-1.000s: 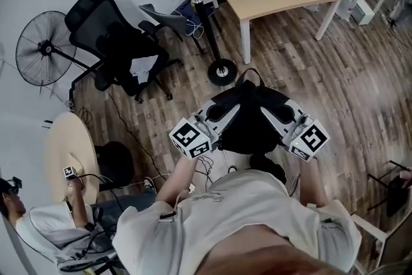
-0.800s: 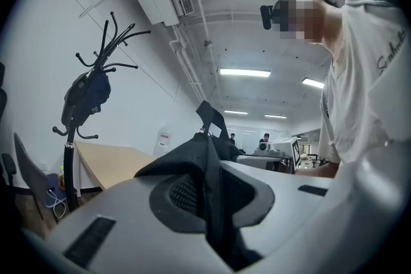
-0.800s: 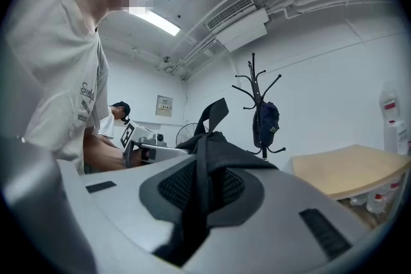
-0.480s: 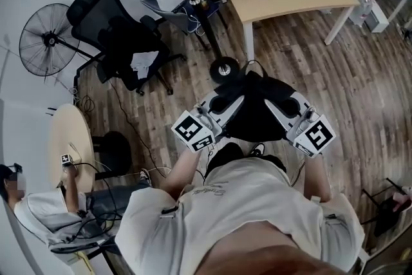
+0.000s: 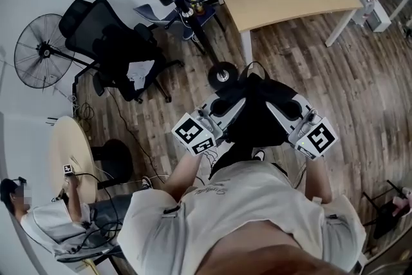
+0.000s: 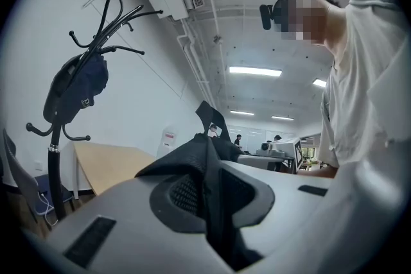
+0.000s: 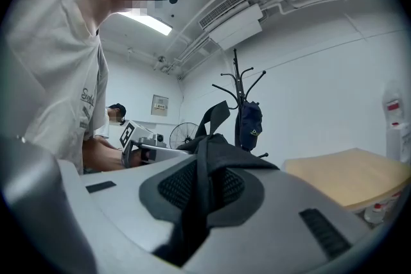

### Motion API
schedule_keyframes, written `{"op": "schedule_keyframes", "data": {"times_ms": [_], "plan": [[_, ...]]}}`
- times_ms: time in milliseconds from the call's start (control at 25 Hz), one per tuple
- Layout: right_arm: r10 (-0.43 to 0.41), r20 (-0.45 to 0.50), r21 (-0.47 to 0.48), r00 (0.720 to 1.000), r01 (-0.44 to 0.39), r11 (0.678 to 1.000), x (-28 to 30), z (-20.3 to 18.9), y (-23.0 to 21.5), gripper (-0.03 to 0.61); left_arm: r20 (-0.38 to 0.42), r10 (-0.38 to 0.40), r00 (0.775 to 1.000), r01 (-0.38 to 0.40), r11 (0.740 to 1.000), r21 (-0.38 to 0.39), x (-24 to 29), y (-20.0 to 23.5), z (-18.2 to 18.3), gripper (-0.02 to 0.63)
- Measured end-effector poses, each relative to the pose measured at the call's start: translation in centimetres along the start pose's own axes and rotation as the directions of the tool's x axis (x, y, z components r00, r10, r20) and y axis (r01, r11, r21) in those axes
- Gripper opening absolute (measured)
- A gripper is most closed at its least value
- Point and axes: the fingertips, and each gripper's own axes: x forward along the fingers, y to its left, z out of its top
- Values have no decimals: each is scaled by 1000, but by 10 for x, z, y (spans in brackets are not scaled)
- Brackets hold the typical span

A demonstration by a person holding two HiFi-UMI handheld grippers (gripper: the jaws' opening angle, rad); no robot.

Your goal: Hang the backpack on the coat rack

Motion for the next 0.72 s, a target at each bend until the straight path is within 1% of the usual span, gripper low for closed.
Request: {"op": "schedule_keyframes", "data": {"times_ms": [120, 240, 400, 560, 720], "plan": [[4, -17, 16, 1000, -4, 1000, 19, -2, -24, 37, -8, -3, 1000, 3, 1000, -15, 11, 29, 4, 46], [21, -24, 15, 999, -21, 1000, 41, 6, -55, 37, 4, 0, 1000, 0, 1000, -4, 27, 60, 20, 46], [41, -25, -29, 999, -42, 999, 74, 21, -89, 37, 25, 4, 1000, -4, 1000, 19, 40, 99, 46, 46], [58, 14, -83, 998, -57, 995, 101, 37, -111, 37, 46, 7, 999, -9, 998, 55, 47, 127, 71, 46], [83, 51, -121, 995, -76, 990, 136, 56, -144, 37, 58, 39, 998, -45, 993, 107, 59, 165, 105, 46]]}}
